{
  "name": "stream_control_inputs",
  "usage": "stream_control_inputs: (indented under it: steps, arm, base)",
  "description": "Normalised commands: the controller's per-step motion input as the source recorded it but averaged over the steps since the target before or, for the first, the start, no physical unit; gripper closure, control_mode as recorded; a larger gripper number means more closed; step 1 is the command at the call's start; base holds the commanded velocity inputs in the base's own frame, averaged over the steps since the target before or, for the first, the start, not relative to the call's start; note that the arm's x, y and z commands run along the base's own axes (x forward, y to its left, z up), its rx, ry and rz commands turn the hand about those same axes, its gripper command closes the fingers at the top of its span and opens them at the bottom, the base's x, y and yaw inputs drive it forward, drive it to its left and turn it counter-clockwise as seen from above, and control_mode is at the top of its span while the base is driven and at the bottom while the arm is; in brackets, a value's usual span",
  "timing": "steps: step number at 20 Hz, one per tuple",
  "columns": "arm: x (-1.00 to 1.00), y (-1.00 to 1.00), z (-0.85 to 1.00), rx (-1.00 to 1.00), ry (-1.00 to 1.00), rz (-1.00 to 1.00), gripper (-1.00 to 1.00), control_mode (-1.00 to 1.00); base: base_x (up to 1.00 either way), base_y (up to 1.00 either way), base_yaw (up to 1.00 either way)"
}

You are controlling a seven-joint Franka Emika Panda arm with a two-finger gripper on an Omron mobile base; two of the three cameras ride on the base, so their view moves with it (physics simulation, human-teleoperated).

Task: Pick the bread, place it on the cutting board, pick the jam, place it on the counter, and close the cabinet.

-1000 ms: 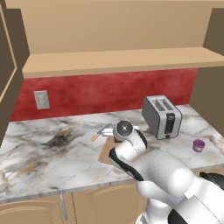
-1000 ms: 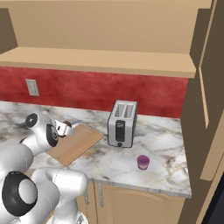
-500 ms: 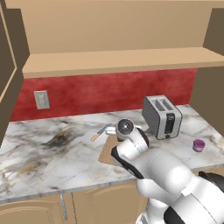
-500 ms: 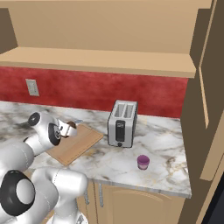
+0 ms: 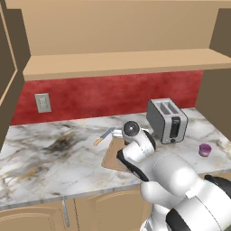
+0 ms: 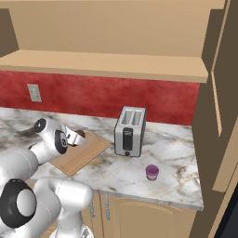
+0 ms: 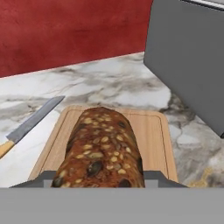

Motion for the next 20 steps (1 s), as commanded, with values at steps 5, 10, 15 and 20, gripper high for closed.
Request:
stream_control_inputs:
  steps: [5, 10, 15, 20]
  arm:
    - [0.08, -0.12, -0.29, 0.0, 0.0, -0.04, 1.0, -1.0]
    - [0.08, -0.09, -0.24, 0.0, 0.0, -0.04, 1.0, -1.0]
    - [0.05, -0.06, -0.21, 0.0, 0.0, -0.04, 1.0, -1.0]
    - [0.02, -0.03, -0.09, 0.0, 0.0, -0.02, 1.0, -1.0]
  base:
    - [0.0, 0.0, 0.0]
    - [0.0, 0.0, 0.0]
    - [0.0, 0.0, 0.0]
    - [0.0, 0.0, 0.0]
